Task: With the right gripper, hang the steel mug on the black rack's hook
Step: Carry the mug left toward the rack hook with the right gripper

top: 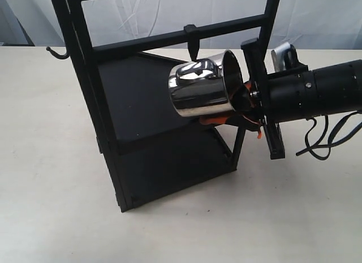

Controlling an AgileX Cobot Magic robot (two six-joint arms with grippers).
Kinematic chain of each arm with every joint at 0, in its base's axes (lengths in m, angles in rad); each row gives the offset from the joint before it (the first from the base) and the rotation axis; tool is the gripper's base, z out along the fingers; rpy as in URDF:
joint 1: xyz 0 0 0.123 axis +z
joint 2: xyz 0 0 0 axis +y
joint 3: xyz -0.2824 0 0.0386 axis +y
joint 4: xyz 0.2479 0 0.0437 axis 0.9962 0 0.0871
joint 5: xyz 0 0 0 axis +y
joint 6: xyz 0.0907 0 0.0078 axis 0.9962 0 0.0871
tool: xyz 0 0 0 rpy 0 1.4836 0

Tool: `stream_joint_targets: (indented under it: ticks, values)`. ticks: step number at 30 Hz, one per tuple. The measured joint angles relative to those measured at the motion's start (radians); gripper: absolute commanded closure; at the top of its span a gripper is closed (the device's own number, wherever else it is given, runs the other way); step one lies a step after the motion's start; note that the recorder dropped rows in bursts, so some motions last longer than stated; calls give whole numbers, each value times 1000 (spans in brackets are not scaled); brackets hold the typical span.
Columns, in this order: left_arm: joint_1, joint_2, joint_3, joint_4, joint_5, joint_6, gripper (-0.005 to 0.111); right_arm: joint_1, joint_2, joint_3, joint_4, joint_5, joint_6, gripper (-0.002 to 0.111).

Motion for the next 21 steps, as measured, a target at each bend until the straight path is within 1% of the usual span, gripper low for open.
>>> stream_joint_targets:
  ticks: [4, 7, 10, 20, 21]
  values:
    - [0, 0, 0, 0, 0, 0, 105, 0, -2, -3, -35, -8, -5, 109]
    - [0, 0, 0, 0, 0, 0, 105, 0, -6, -3, -49, -8, -54, 109]
    - [0, 0, 0, 0, 0, 0, 105, 0, -6, -3, -49, -8, -62, 109]
    - [0, 0, 0, 0, 0, 0, 105, 0, -2, -3, 36, -5, -93, 109]
    - [0, 0, 0, 0, 0, 0, 105, 0, -2, -3, 37, -5, -98, 107]
